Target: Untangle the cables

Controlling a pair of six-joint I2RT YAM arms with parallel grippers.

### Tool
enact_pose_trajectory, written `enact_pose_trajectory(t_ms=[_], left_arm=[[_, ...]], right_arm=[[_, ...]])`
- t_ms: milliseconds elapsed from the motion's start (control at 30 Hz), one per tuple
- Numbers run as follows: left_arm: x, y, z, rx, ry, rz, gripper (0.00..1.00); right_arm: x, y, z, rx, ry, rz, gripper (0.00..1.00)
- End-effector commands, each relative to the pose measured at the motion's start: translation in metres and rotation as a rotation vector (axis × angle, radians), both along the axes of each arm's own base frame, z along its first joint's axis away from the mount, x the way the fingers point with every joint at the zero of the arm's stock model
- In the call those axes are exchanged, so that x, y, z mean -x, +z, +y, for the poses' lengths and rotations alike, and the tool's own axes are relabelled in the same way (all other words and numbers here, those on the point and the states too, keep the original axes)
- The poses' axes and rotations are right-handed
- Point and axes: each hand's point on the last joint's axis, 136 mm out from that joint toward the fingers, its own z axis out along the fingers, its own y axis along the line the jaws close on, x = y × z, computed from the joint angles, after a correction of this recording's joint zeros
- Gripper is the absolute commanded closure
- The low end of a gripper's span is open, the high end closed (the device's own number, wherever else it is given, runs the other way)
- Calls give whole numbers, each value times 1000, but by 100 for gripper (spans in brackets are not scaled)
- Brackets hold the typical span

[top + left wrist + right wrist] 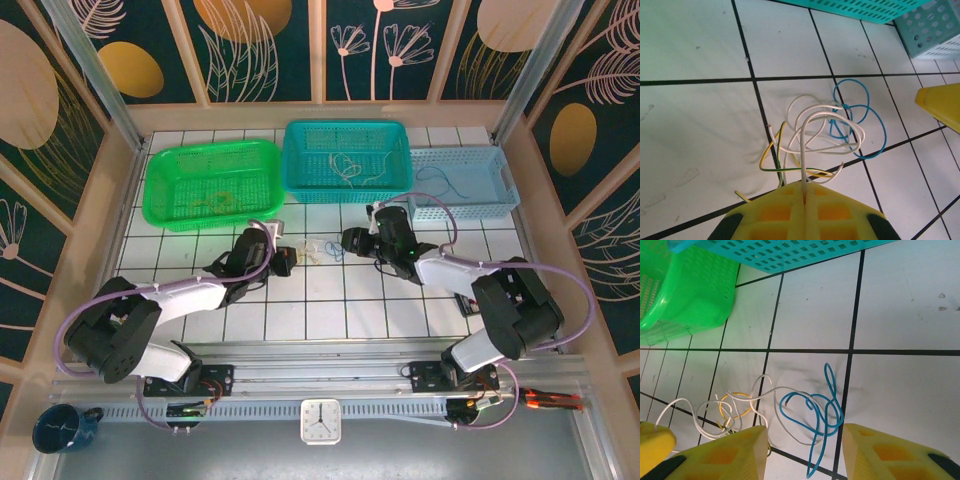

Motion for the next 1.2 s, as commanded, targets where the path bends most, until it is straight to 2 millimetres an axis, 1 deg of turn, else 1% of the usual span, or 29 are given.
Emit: enact_pose_trajectory(t_ms=[0,133,400,433,467,567,833,1100,1167], left_arm=[[0,-11,4,-11,24,16,100],[2,-20,6,-24,21,35,100],[3,-23,6,-29,16,37,100],[3,-23,6,-29,14,37,100],[3,-23,6,-29,15,37,100],[3,-21,5,-27,12,33,100],[2,-19,3,-22,9,31,100],[1,-19,2,-21,7,31,100],[2,-20,3,-23,8,33,100]], right_arm=[[-11,-5,0,41,-6,4,57],[-21,-12,5,73,9,-2,57],[-35,-31,16,118,55,10,56],[-41,-33,11,119,41,16,57],[-44,-36,9,120,38,20,57],[-47,-41,11,120,44,29,57],[-47,-43,13,112,52,34,62],[-42,-49,14,97,62,50,72],[-41,-49,14,92,63,53,79]])
